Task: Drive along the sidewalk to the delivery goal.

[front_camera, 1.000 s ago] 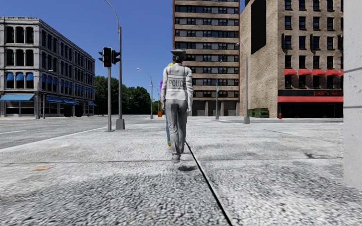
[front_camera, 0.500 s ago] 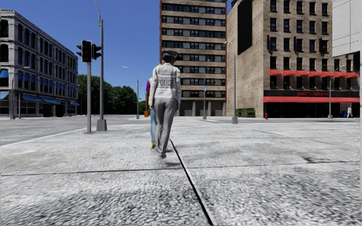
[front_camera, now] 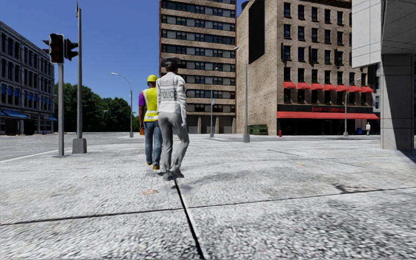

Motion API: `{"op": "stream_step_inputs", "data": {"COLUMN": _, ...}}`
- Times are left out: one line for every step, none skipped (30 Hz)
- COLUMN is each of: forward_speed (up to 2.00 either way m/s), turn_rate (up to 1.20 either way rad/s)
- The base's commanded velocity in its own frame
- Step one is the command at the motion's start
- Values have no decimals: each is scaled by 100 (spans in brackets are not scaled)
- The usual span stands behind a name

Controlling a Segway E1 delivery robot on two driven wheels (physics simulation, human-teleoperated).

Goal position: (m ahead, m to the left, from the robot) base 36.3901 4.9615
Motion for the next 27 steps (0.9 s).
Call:
{"op": "stream_step_inputs", "data": {"forward_speed": 95, "turn_rate": 0}}
{"op": "stream_step_inputs", "data": {"forward_speed": 95, "turn_rate": 0}}
{"op": "stream_step_inputs", "data": {"forward_speed": 90, "turn_rate": 0}}
{"op": "stream_step_inputs", "data": {"forward_speed": 87, "turn_rate": 0}}
{"op": "stream_step_inputs", "data": {"forward_speed": 86, "turn_rate": 5}}
{"op": "stream_step_inputs", "data": {"forward_speed": 86, "turn_rate": 5}}
{"op": "stream_step_inputs", "data": {"forward_speed": 86, "turn_rate": 21}}
{"op": "stream_step_inputs", "data": {"forward_speed": 85, "turn_rate": 41}}
{"op": "stream_step_inputs", "data": {"forward_speed": 85, "turn_rate": 53}}
{"op": "stream_step_inputs", "data": {"forward_speed": 85, "turn_rate": 56}}
{"op": "stream_step_inputs", "data": {"forward_speed": 85, "turn_rate": 56}}
{"op": "stream_step_inputs", "data": {"forward_speed": 85, "turn_rate": 52}}
{"op": "stream_step_inputs", "data": {"forward_speed": 85, "turn_rate": 39}}
{"op": "stream_step_inputs", "data": {"forward_speed": 87, "turn_rate": 0}}
{"op": "stream_step_inputs", "data": {"forward_speed": 87, "turn_rate": 0}}
{"op": "stream_step_inputs", "data": {"forward_speed": 91, "turn_rate": 0}}
{"op": "stream_step_inputs", "data": {"forward_speed": 95, "turn_rate": 0}}
{"op": "stream_step_inputs", "data": {"forward_speed": 95, "turn_rate": 0}}
{"op": "stream_step_inputs", "data": {"forward_speed": 95, "turn_rate": 0}}
{"op": "stream_step_inputs", "data": {"forward_speed": 96, "turn_rate": 0}}
{"op": "stream_step_inputs", "data": {"forward_speed": 96, "turn_rate": 0}}
{"op": "stream_step_inputs", "data": {"forward_speed": 97, "turn_rate": 0}}
{"op": "stream_step_inputs", "data": {"forward_speed": 97, "turn_rate": 0}}
{"op": "stream_step_inputs", "data": {"forward_speed": 102, "turn_rate": 0}}
{"op": "stream_step_inputs", "data": {"forward_speed": 107, "turn_rate": 0}}
{"op": "stream_step_inputs", "data": {"forward_speed": 109, "turn_rate": 0}}
{"op": "stream_step_inputs", "data": {"forward_speed": 109, "turn_rate": 0}}
